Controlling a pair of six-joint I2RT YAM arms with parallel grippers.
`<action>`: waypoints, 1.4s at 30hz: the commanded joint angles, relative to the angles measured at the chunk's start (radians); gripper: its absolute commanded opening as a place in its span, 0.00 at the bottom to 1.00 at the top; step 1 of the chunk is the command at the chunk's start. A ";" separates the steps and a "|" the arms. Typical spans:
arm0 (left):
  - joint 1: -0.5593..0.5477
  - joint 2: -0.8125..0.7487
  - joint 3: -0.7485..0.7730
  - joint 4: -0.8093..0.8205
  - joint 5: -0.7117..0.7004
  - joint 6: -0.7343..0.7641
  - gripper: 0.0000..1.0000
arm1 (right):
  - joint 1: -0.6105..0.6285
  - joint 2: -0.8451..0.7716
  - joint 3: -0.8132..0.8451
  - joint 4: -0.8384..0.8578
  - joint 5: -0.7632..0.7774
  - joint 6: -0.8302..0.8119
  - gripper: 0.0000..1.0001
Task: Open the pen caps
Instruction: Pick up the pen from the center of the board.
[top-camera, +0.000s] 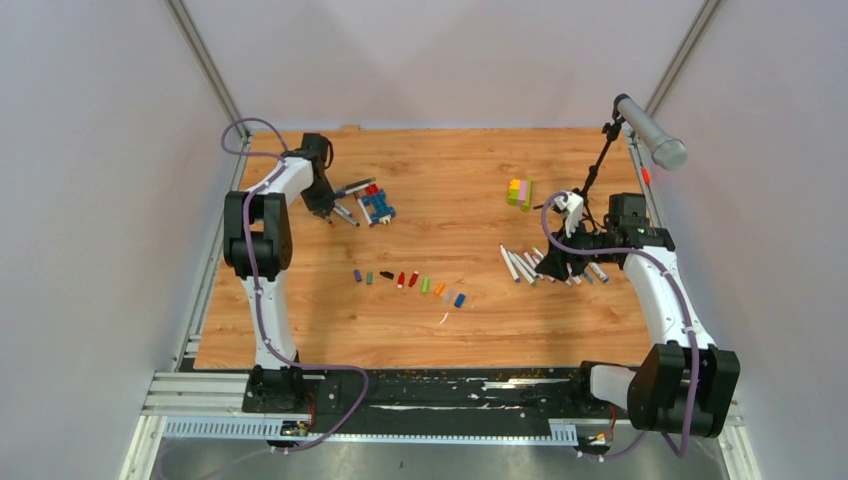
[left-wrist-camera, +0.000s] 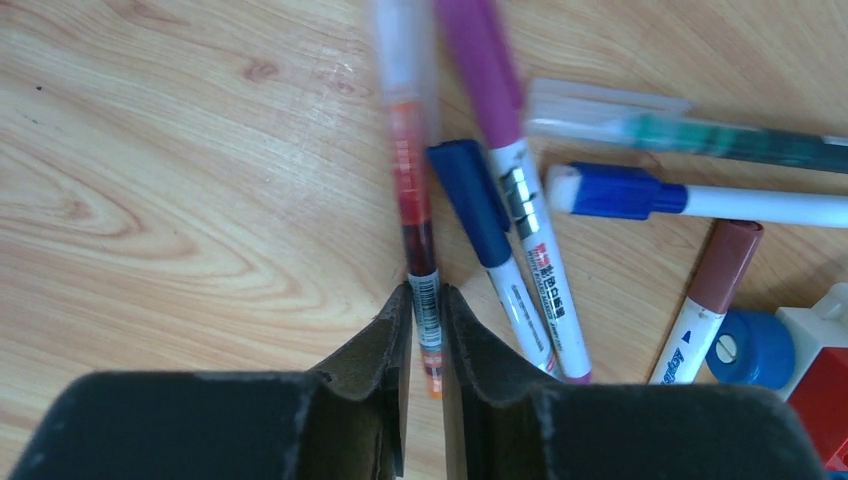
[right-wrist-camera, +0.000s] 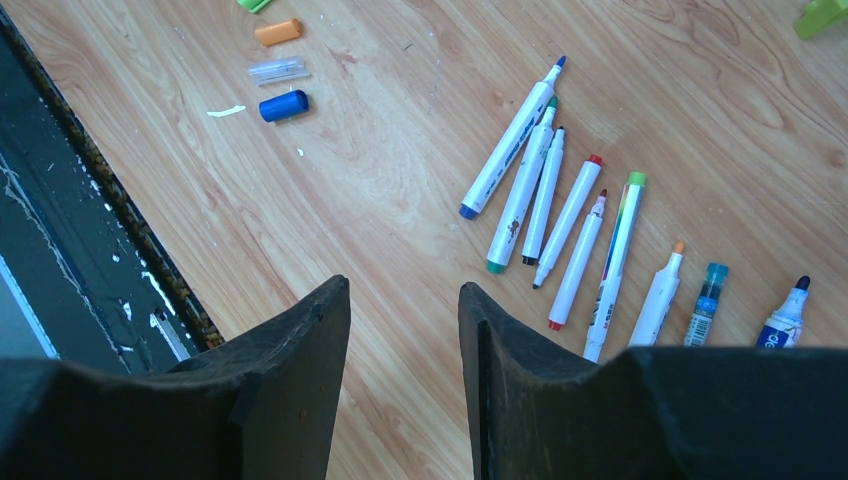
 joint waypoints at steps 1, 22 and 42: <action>0.016 -0.023 -0.030 0.002 -0.020 -0.011 0.17 | 0.004 0.000 0.000 0.015 -0.016 -0.022 0.45; 0.026 -0.645 -0.626 0.385 0.204 0.069 0.00 | 0.006 -0.030 -0.002 -0.006 -0.102 -0.050 0.45; -0.510 -1.207 -1.215 1.574 0.547 -0.299 0.00 | 0.097 -0.169 0.041 0.141 -0.482 0.115 0.53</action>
